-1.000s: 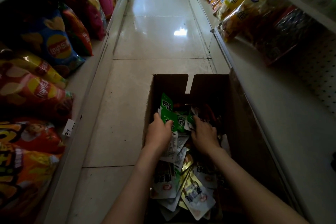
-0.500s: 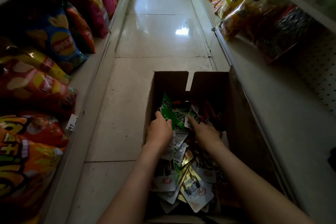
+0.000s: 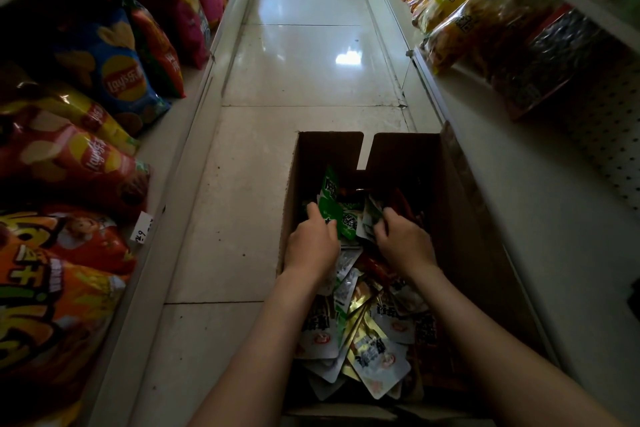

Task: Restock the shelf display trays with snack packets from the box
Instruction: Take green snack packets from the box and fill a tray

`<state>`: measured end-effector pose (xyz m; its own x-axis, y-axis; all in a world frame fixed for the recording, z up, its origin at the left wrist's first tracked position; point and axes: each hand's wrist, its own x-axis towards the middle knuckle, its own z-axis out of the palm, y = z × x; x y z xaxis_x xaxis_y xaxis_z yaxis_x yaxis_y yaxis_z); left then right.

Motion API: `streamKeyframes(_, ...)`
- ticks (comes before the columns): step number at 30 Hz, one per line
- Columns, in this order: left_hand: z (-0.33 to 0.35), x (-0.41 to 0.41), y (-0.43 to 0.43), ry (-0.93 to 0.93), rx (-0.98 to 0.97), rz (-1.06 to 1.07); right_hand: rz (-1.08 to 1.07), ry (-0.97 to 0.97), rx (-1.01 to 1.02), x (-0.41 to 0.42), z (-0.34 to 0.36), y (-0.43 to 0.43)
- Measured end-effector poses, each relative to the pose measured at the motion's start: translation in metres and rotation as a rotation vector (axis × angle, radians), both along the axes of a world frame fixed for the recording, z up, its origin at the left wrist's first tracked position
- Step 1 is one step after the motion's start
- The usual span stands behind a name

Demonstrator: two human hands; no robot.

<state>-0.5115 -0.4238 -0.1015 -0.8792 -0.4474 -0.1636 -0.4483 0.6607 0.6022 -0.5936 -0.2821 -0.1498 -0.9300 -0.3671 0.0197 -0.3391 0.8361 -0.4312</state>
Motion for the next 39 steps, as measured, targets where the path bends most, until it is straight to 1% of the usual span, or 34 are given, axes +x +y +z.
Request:
streamKeyframes(2,0.0,0.0,0.0,0.023,0.009,0.004,0.029,0.043,-0.217,0.002,0.014,-0.015)
streamKeyframes(3,0.0,-0.001,0.0,0.031,0.015,0.007,0.026,0.008,-0.348,0.004,0.02,-0.023)
streamKeyframes(4,0.0,-0.002,-0.001,0.037,0.014,0.006,0.012,-0.059,-0.504,0.007,0.028,-0.031)
streamKeyframes(6,0.0,-0.002,-0.002,0.042,0.008,0.009,-0.039,-0.263,-0.815,0.012,0.04,-0.043)
streamKeyframes(8,0.001,-0.001,-0.002,0.063,0.043,0.01,-0.082,-0.498,-1.03,0.015,0.046,-0.048)
streamKeyframes(11,0.006,0.001,0.001,0.081,0.104,-0.046,-0.085,-0.778,-1.246,0.017,0.05,-0.049)
streamKeyframes(13,0.009,0.003,0.002,0.085,0.144,-0.091,-0.103,-0.895,-1.339,0.015,0.052,-0.048)
streamKeyframes(16,0.01,0.003,0.002,0.098,0.255,-0.148,-0.143,-1.045,-1.448,0.009,0.053,-0.043)
streamKeyframes(17,0.01,0.004,0.003,0.087,0.27,-0.18,-0.145,-1.094,-1.446,0.006,0.054,-0.041)
streamKeyframes(19,0.007,0.005,0.005,0.05,0.287,-0.225,-0.121,-1.161,-1.369,0.002,0.056,-0.038)
streamKeyframes(21,0.006,0.005,0.006,0.021,0.338,-0.214,-0.083,-1.2,-1.308,-0.001,0.057,-0.036)
streamKeyframes(23,0.005,0.004,0.005,0.005,0.374,-0.201,-0.057,-1.27,-1.324,-0.003,0.057,-0.035)
streamKeyframes(26,0.003,0.002,0.006,-0.032,0.292,-0.23,0.003,-1.353,-1.392,-0.004,0.052,-0.032)
streamKeyframes(28,0.001,0.002,0.008,-0.065,0.205,-0.245,-0.07,-1.338,-1.421,-0.003,0.046,-0.032)
streamKeyframes(29,0.0,0.002,0.008,-0.077,0.166,-0.244,-0.154,-1.277,-1.397,-0.002,0.042,-0.032)
streamKeyframes(30,-0.001,0.003,0.007,-0.083,0.134,-0.234,-0.249,-1.173,-1.315,0.0,0.036,-0.033)
streamKeyframes(31,-0.001,0.004,0.005,-0.081,0.108,-0.215,-0.333,-1.045,-1.158,0.002,0.029,-0.033)
streamKeyframes(32,-0.001,0.004,0.004,-0.072,0.083,-0.194,-0.397,-0.92,-0.953,0.005,0.019,-0.032)
streamKeyframes(33,-0.002,0.005,0.003,-0.056,0.056,-0.179,-0.429,-0.837,-0.744,0.008,0.01,-0.03)
streamKeyframes(34,-0.002,0.005,0.002,-0.042,0.029,-0.171,-0.401,-0.81,-0.551,0.013,0.001,-0.027)
streamKeyframes(35,-0.002,0.005,0.002,-0.034,0.005,-0.17,-0.321,-0.833,-0.391,0.019,-0.003,-0.024)
streamKeyframes(36,-0.002,0.005,0.001,-0.036,-0.011,-0.171,-0.221,-0.881,-0.282,0.025,-0.006,-0.022)
streamKeyframes(37,-0.002,0.005,0.002,-0.042,-0.015,-0.171,-0.151,-0.926,-0.248,0.031,-0.007,-0.02)
streamKeyframes(39,-0.001,0.005,0.002,-0.058,-0.011,-0.173,-0.095,-0.94,-0.28,0.039,-0.008,-0.022)
